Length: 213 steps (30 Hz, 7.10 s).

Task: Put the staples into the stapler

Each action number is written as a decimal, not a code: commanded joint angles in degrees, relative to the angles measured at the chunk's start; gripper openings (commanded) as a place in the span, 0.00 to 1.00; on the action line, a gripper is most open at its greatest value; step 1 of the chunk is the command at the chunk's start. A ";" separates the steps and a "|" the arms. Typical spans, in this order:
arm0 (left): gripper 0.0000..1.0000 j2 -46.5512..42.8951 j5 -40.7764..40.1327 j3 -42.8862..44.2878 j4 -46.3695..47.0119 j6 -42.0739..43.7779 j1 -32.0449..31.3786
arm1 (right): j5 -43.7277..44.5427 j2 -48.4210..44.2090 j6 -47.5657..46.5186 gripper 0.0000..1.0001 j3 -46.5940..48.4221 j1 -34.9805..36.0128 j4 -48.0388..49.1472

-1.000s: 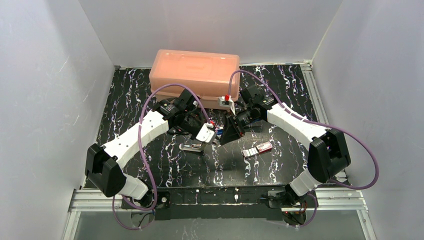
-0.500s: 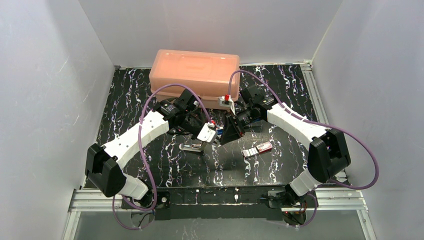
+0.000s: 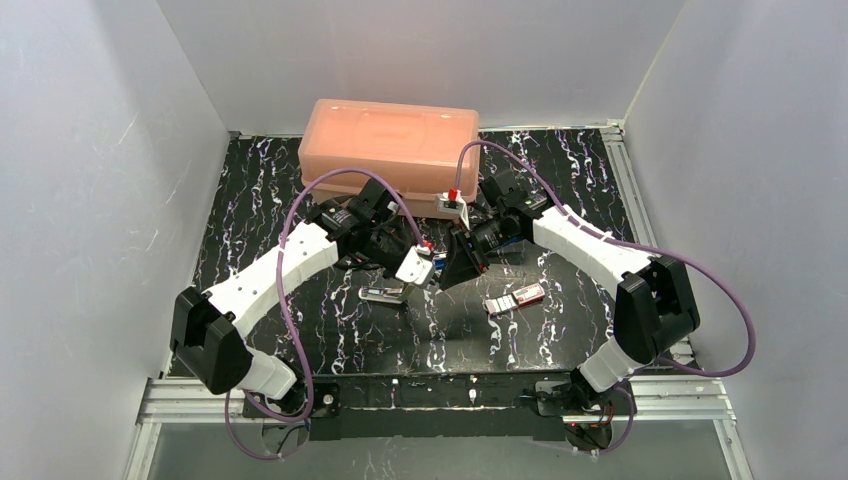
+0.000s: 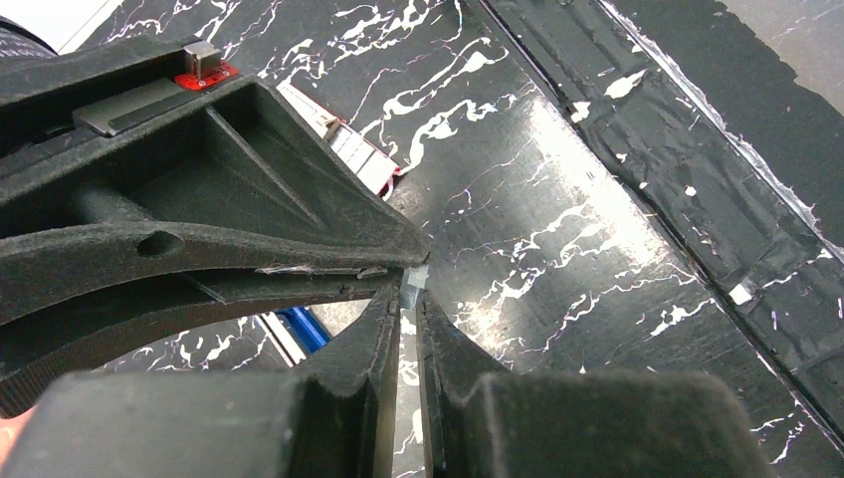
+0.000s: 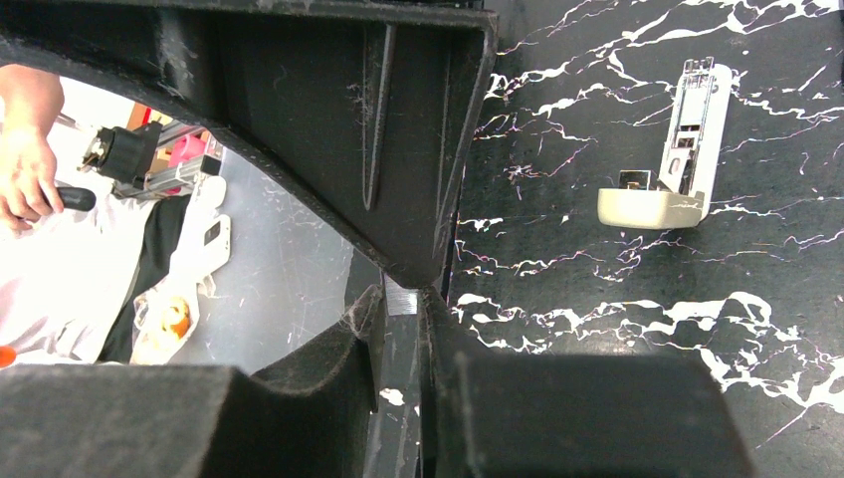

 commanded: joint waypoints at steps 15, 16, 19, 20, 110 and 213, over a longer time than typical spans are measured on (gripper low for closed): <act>0.00 -2.81 -1.23 -4.55 4.79 -8.04 -0.30 | 5.62 -1.22 -6.76 0.49 3.64 -1.66 -6.19; 0.00 -3.16 -0.82 -5.00 5.92 -9.99 0.10 | 6.49 -1.54 -8.07 0.50 4.40 -2.33 -7.66; 0.00 -4.04 0.64 -6.54 10.52 -20.15 1.53 | 10.20 -2.84 -10.60 0.50 6.47 -4.14 -9.56; 0.00 -4.30 1.26 -6.87 12.11 -23.64 2.04 | 11.37 -3.63 -11.05 0.51 6.77 -4.69 -9.45; 0.48 4.89 1.47 -15.59 68.04 -140.52 12.21 | 28.68 -13.68 -14.95 0.15 4.78 -4.96 3.13; 0.99 -14.83 -1.55 -15.62 44.40 -107.28 46.04 | 41.61 29.29 -42.95 0.13 28.92 3.02 -12.25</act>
